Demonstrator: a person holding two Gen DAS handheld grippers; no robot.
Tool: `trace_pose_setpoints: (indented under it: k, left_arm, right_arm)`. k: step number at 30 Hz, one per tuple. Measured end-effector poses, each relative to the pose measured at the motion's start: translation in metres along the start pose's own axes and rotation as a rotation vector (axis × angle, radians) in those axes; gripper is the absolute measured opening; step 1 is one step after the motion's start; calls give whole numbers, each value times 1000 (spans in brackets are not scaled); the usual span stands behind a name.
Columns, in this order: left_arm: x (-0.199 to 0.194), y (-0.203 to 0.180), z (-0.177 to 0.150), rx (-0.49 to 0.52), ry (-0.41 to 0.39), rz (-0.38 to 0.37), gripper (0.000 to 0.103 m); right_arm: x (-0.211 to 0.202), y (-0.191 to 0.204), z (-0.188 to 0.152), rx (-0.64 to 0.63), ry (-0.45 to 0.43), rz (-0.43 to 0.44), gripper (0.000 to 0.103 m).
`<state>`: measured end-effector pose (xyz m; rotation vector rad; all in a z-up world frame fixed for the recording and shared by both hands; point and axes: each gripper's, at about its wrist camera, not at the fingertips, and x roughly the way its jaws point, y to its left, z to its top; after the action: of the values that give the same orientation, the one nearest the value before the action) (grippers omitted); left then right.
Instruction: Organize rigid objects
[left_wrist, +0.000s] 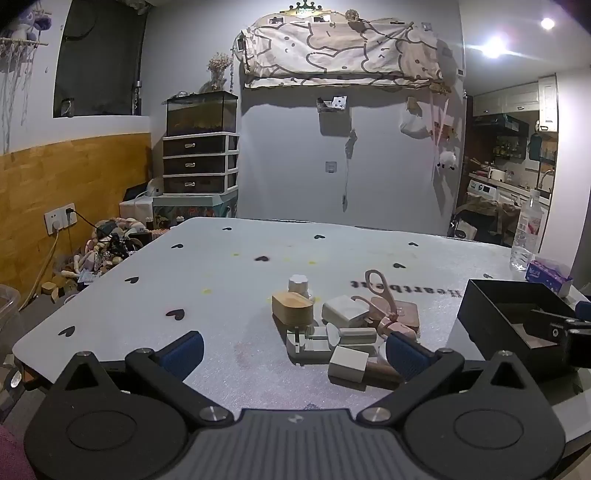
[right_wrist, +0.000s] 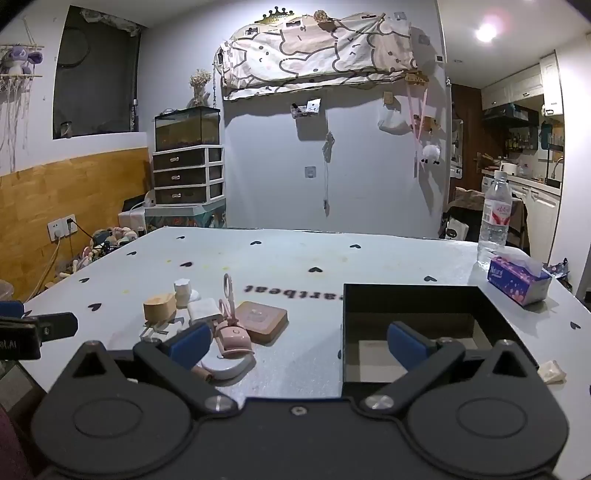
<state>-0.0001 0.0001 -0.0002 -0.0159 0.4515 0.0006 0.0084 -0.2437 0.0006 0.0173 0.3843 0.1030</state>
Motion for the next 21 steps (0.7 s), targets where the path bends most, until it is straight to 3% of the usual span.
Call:
trace_pose_setpoints:
  k: [21]
  left_arm:
    - [-8,-4,1,10,-20,-7,103]
  right_arm:
    - [-6,3,-1,3,-14,-8,103]
